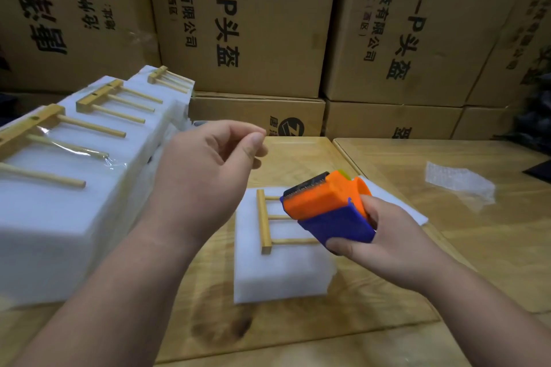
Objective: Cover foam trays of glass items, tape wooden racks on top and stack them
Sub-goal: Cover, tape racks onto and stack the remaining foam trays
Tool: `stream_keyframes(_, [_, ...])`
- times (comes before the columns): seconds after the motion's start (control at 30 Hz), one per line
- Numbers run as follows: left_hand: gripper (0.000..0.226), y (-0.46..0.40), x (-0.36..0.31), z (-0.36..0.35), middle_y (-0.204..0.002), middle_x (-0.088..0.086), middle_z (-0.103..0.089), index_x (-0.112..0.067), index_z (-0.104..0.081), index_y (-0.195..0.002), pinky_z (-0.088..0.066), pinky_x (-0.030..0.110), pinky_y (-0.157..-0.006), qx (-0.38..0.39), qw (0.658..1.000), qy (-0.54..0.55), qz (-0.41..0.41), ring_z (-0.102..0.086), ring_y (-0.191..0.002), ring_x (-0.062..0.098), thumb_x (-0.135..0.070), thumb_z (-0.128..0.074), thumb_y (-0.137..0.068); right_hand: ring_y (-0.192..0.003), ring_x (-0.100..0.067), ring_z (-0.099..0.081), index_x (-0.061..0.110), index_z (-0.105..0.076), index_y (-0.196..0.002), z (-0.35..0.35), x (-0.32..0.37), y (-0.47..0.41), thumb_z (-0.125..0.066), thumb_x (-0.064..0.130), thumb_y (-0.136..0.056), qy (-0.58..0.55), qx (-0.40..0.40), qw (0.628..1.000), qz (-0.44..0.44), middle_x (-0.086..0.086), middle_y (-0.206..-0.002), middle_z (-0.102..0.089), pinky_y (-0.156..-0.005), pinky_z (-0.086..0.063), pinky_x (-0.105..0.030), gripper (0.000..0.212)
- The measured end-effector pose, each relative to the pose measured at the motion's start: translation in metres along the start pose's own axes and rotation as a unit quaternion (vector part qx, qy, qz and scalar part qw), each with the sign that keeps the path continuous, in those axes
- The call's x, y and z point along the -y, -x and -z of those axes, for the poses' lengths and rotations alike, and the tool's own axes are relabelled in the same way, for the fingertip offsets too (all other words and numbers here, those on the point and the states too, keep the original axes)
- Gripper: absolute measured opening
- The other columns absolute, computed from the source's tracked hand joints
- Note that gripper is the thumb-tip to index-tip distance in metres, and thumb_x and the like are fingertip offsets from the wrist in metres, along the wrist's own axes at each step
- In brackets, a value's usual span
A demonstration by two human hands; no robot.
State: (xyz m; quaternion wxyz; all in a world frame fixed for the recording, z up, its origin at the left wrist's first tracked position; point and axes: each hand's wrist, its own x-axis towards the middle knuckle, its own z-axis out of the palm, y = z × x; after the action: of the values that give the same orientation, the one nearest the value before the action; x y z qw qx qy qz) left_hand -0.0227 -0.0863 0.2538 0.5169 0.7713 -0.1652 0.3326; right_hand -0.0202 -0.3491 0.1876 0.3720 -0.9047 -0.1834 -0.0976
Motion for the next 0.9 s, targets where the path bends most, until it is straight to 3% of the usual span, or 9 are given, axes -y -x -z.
stream_keyframes(0.1, [0.014, -0.008, 0.01, 0.0, -0.079, -0.021, -0.074, -0.032, -0.074, -0.089, -0.049, 0.008, -0.061, -0.018, 0.999, 0.014, 0.037, -0.072, -0.071, -0.001, -0.024, -0.066, -0.098, -0.069, -0.007, -0.066, 0.04, -0.061, -0.092, 0.009, 0.002, -0.007, -0.077, 0.063, -0.061, 0.019, -0.01, 1.0, -0.019, 0.015, -0.083, -0.069, -0.054, -0.051, -0.018, 0.042])
stream_keyframes(0.2, [0.015, -0.013, 0.022, -0.004, -0.079, -0.015, -0.075, -0.03, -0.075, -0.087, -0.056, 0.025, -0.068, -0.024, 0.994, 0.035, 0.103, -0.074, -0.069, 0.004, -0.027, -0.065, -0.097, -0.07, -0.01, -0.068, 0.035, -0.063, -0.097, 0.02, 0.005, -0.013, -0.073, 0.059, -0.063, 0.014, 0.016, 0.999, -0.039, 0.01, -0.085, -0.07, -0.057, -0.056, -0.028, 0.043])
stream_keyframes(0.33, [0.016, -0.015, 0.035, -0.01, -0.079, -0.011, -0.076, -0.028, -0.076, -0.083, -0.056, 0.036, -0.075, -0.01, 0.984, 0.057, 0.171, -0.075, -0.07, 0.008, -0.032, -0.065, -0.094, -0.062, -0.027, -0.058, 0.005, -0.062, -0.084, 0.019, 0.008, -0.022, -0.052, 0.057, -0.068, -0.017, -0.022, 0.998, -0.05, -0.015, -0.074, -0.063, -0.059, -0.048, -0.053, 0.055])
stream_keyframes(0.47, [0.013, -0.015, 0.045, -0.013, -0.08, -0.006, -0.078, -0.021, -0.076, -0.086, -0.054, 0.033, -0.07, -0.003, 0.963, 0.099, 0.252, -0.075, -0.069, 0.011, -0.029, -0.067, -0.091, -0.052, -0.018, -0.055, 0.006, -0.064, -0.072, 0.023, 0.008, -0.031, -0.045, 0.079, -0.072, -0.017, -0.065, 0.994, -0.085, -0.004, -0.057, -0.06, -0.054, -0.04, -0.039, 0.076])
stream_keyframes(0.57, [0.013, -0.015, 0.052, -0.014, -0.08, -0.001, -0.078, -0.014, -0.075, -0.091, -0.051, 0.028, -0.065, 0.009, 0.948, 0.12, 0.294, -0.075, -0.067, 0.014, -0.025, -0.069, -0.093, -0.055, -0.014, -0.063, 0.013, -0.069, -0.072, 0.027, 0.005, -0.038, -0.048, 0.078, -0.076, 0.038, -0.052, 0.994, -0.085, -0.004, -0.064, -0.068, -0.053, -0.044, -0.04, 0.069])
stream_keyframes(0.73, [0.016, -0.018, 0.065, -0.018, -0.082, 0.001, -0.079, -0.009, -0.075, -0.094, -0.055, 0.028, -0.065, 0.033, 0.933, 0.129, 0.334, -0.075, -0.067, 0.015, -0.024, -0.072, -0.094, -0.045, -0.004, -0.054, 0.017, -0.064, -0.064, 0.033, 0.006, -0.051, -0.048, 0.077, -0.076, 0.087, -0.034, 0.993, -0.078, 0.006, -0.056, -0.063, -0.044, -0.034, -0.02, 0.064])
stream_keyframes(0.9, [0.016, -0.02, 0.072, -0.026, -0.08, 0.001, -0.078, -0.008, -0.075, -0.095, -0.054, 0.03, -0.066, 0.02, 0.926, 0.133, 0.352, -0.074, -0.066, 0.014, -0.023, -0.07, -0.095, -0.05, -0.006, -0.061, 0.021, -0.067, -0.07, 0.041, 0.006, -0.066, -0.049, 0.084, -0.08, 0.116, 0.007, 0.989, -0.086, 0.01, -0.06, -0.067, -0.048, -0.04, -0.028, 0.066])
